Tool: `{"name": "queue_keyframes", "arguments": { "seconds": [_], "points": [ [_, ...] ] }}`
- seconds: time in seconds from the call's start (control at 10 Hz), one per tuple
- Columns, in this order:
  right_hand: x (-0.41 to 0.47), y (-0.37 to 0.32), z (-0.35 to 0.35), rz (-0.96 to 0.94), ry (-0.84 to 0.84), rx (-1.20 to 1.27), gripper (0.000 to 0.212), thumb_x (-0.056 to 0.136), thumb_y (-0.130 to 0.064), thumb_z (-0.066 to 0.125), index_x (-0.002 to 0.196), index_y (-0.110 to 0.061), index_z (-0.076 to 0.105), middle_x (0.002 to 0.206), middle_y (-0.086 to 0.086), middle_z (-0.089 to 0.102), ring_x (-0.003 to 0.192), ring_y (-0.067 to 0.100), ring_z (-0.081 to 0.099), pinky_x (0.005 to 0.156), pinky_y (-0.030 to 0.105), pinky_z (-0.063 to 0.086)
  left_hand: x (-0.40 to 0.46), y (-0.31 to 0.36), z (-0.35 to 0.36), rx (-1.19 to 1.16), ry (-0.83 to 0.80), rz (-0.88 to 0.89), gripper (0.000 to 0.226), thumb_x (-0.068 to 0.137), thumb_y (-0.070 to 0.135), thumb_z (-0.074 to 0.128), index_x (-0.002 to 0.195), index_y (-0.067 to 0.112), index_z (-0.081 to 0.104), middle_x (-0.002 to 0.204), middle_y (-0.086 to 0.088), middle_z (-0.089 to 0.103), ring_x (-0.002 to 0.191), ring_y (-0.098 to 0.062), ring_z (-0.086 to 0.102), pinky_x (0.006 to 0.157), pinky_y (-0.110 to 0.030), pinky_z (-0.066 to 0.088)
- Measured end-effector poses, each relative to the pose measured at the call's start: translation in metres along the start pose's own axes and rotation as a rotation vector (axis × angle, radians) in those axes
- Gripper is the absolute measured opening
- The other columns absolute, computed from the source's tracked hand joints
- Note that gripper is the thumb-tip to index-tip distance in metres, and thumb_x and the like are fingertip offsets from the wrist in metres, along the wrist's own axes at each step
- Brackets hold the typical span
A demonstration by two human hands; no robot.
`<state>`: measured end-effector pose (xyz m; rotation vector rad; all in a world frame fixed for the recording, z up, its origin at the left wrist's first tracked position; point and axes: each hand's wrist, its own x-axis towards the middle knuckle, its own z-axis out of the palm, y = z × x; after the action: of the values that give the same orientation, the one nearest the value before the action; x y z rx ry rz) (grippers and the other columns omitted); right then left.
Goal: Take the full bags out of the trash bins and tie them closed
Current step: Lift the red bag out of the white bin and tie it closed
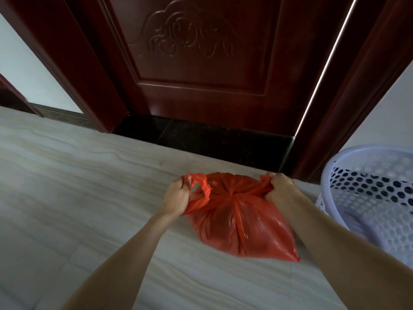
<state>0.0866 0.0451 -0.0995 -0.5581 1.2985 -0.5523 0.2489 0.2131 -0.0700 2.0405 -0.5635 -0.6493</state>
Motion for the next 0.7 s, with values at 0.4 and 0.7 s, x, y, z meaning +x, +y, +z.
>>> {"name": "queue_keyframes", "arguments": {
  "seconds": [0.4,0.7],
  "points": [
    [-0.012,0.016,0.011,-0.015,-0.036,-0.045,0.031,0.095,-0.009,0.037,0.119,-0.007,0.057,0.077,0.004,0.059,0.063,0.017,0.054,0.054,0.027,0.047,0.034,0.011,-0.049,-1.04,-0.192,-0.747,0.04,0.098,0.032,0.02,0.096,0.01,0.053,0.106,-0.026,0.057,0.095,-0.044,0.053,0.082,-0.074,0.023],
    [-0.02,0.01,0.008,-0.048,-0.11,-0.1,0.031,0.097,-0.007,0.028,0.102,-0.002,0.057,0.095,0.026,0.062,0.06,0.02,0.063,0.045,0.022,0.041,0.007,0.029,0.006,-0.637,-0.06,-0.521,0.023,0.081,0.0,0.035,0.063,0.005,0.048,0.037,-0.002,0.051,0.033,-0.011,0.049,0.035,-0.01,0.035]
  ]
}}
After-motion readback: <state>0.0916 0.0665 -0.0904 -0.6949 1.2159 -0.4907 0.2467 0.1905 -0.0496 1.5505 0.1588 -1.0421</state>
